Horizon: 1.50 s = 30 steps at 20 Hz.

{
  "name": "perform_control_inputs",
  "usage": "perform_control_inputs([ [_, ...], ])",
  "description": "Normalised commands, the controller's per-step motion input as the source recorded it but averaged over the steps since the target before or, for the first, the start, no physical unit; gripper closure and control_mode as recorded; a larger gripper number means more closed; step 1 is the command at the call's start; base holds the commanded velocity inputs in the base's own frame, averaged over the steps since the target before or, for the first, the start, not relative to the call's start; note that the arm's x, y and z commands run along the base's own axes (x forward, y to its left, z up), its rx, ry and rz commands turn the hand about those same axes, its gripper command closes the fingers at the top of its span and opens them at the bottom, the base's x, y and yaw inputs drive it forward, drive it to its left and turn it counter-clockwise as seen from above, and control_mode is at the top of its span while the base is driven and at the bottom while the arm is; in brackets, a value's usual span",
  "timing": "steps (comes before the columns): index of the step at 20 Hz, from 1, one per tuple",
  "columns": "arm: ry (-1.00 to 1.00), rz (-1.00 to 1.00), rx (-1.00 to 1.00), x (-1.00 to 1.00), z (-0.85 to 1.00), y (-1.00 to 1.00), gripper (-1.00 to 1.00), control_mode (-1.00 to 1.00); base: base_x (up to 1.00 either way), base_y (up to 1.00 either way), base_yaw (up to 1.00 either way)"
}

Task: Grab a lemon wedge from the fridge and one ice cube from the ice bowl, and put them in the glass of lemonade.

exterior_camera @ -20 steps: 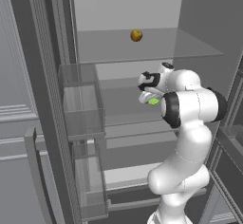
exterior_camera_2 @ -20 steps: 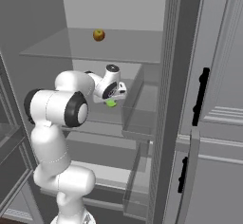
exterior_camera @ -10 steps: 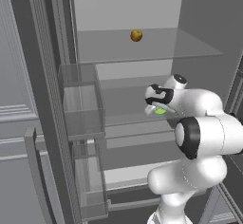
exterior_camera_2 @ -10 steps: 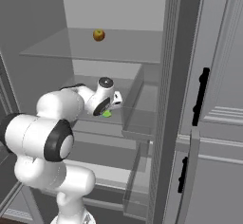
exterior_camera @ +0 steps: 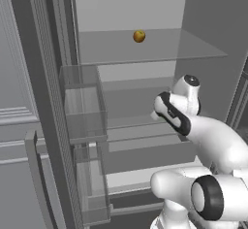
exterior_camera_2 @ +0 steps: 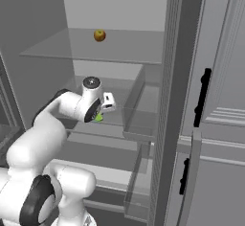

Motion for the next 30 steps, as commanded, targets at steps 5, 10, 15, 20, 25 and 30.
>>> perform_control_inputs([
  [5,0.11,-0.22,0.00,-0.95,0.50,0.00,1.00,-1.00,0.00,0.00,0.00],
  [10,0.08,-0.26,0.00,-0.91,0.51,0.00,1.00,-1.00,0.00,0.00,0.00],
  [15,0.07,-0.21,0.00,-0.78,0.90,0.01,1.00,-1.00,0.00,0.00,0.00],
  [20,0.00,-0.05,0.05,-0.99,0.81,0.01,1.00,-1.00,0.00,0.00,0.00],
  [25,-0.04,0.01,0.03,-0.84,0.55,0.19,1.00,-1.00,0.00,0.00,0.00],
  [30,-0.03,0.00,0.00,-0.23,0.10,0.10,1.00,-1.00,0.00,0.00,0.00],
])
